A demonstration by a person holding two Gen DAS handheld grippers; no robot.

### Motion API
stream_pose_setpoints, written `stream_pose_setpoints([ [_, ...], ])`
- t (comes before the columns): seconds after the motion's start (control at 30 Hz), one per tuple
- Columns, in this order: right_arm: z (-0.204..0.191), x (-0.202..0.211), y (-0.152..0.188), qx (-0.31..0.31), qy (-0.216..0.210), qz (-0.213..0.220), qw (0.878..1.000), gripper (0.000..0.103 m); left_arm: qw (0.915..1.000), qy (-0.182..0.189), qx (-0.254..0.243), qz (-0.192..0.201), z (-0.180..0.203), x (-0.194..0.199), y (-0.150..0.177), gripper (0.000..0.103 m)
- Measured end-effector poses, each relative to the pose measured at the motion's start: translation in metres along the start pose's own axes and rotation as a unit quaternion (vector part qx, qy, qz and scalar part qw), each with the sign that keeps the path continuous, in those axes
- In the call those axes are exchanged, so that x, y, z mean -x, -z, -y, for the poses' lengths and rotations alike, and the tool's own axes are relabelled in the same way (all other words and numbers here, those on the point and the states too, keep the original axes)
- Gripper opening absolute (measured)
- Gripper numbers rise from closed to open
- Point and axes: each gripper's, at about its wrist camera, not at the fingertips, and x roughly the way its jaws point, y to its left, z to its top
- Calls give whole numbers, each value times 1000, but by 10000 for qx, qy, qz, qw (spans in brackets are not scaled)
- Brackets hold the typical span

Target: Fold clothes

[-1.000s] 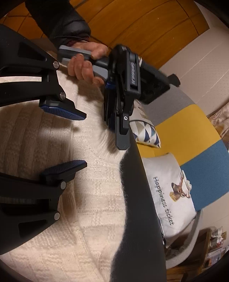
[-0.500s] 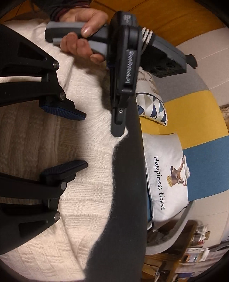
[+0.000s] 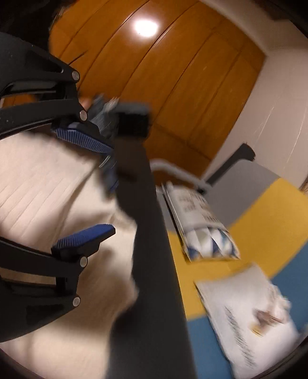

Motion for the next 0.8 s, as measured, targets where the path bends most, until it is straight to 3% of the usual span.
stream_pose_setpoints([
  [0.23, 29, -74, -20, -560, 196, -956, 9937, 72, 9981, -122, -581, 140, 11, -4, 11, 20],
  [0.37, 13, -85, -7, -537, -446, -978, 9928, 72, 9992, 98, -341, 200, 1, -9, 11, 19],
  [0.4, 9, -88, -9, -516, -623, -913, 9925, 74, 9992, 147, -282, 221, -2, -9, 12, 19],
  [0.43, 7, -92, -12, -492, -730, -866, 9923, 84, 9992, 168, -259, 243, -3, -9, 13, 18],
  [0.53, 21, -107, -17, -668, -204, -829, 9941, 86, 9991, 190, -211, 299, -5, -8, 14, 15],
  [0.8, 5, -98, -23, -526, 223, -735, 9957, 85, 9976, 88, -643, 238, 28, -12, 1, 20],
])
